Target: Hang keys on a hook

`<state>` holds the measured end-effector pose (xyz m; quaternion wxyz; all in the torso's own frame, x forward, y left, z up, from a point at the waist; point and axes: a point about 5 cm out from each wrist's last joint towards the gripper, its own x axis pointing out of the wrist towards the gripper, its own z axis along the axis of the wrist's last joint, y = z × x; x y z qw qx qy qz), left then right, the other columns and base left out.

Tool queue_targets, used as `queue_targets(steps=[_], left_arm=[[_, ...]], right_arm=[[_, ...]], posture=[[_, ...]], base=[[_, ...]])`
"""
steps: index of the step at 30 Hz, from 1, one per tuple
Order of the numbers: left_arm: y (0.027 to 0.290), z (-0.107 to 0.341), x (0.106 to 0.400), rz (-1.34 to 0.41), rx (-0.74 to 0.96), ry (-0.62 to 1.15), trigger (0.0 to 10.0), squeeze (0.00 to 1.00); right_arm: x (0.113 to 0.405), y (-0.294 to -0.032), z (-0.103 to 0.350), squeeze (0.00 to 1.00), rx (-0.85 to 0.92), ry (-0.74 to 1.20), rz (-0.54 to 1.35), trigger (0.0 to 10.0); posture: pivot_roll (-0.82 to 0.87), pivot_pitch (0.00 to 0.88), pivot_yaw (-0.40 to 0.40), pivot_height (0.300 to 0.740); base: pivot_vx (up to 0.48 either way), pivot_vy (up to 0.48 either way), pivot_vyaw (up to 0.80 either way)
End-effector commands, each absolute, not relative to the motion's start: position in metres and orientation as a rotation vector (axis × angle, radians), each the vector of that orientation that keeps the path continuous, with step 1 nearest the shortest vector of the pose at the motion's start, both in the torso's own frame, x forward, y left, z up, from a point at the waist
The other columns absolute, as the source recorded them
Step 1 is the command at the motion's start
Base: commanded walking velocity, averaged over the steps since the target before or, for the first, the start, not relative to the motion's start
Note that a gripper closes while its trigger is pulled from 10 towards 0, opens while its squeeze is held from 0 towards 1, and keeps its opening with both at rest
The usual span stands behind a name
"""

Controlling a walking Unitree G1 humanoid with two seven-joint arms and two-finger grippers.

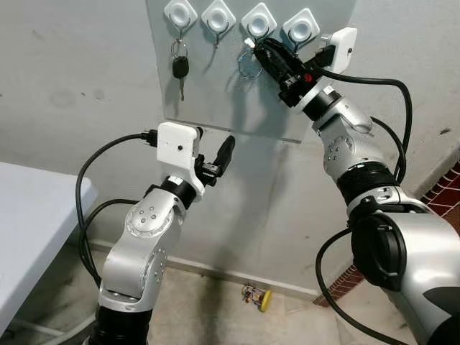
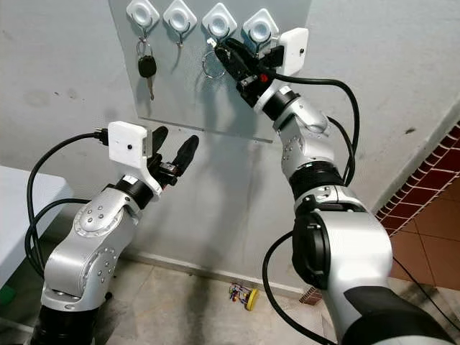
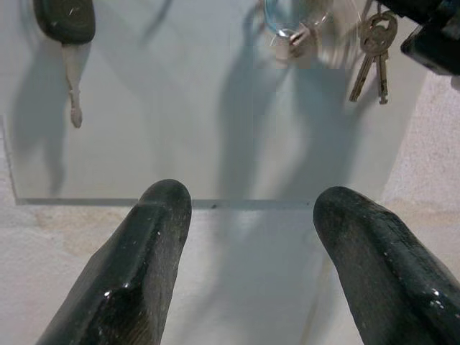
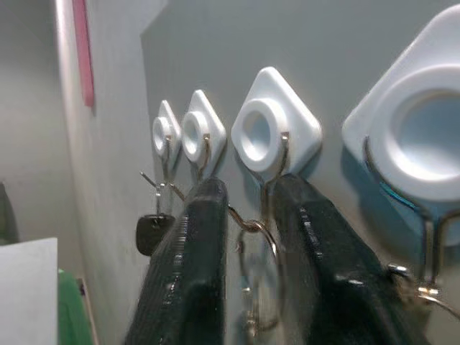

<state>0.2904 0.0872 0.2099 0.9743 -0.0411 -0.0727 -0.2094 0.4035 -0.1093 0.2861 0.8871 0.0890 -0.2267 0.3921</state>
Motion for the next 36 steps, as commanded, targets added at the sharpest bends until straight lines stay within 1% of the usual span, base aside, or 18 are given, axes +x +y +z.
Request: queue_targets(steps=[1,17,18,22,29,36], left_arm=[[0.088,0.213,0.289,-0.419,-0.075,-0.157,10.0,0.0],[0.089,0.214,0.289,-0.414,-0.072,-0.158,10.0,0.0],[0.089,0.214,0.289,-0.412,-0.07,-0.159,10.0,0.0],[0.089,0.214,0.29,-0.411,-0.066,-0.16,10.0,0.0],[0.089,0.214,0.291,-0.409,-0.064,-0.163,10.0,0.0],[0.089,0.215,0.29,-0.409,-0.067,-0.163,10.0,0.0]], right_arm=[[0.402,-0.115,0.296,1.0,0.22,-0.538,0.805,10.0],[0.397,-0.118,0.3,1.0,0.311,-0.603,0.832,10.0],[0.394,-0.117,0.306,0.0,0.348,-0.636,0.859,10.0],[0.387,-0.116,0.318,0.0,0.405,-0.704,0.911,10.0],[0.382,-0.114,0.316,0.0,0.409,-0.698,0.929,10.0],[0.38,-0.113,0.307,0.0,0.413,-0.649,0.948,10.0]], posture=[[-0.07,0.082,-0.029,0.74],[-0.07,0.082,-0.026,0.74],[-0.07,0.08,-0.023,0.74],[-0.07,0.079,-0.02,0.74],[-0.07,0.075,-0.021,0.74],[-0.07,0.074,-0.022,0.74]], base=[[0.0,0.0,0.0],[0.0,0.0,0.0],[0.0,0.0,0.0],[0.0,0.0,0.0],[0.0,0.0,0.0],[0.0,0.0,0.0]])
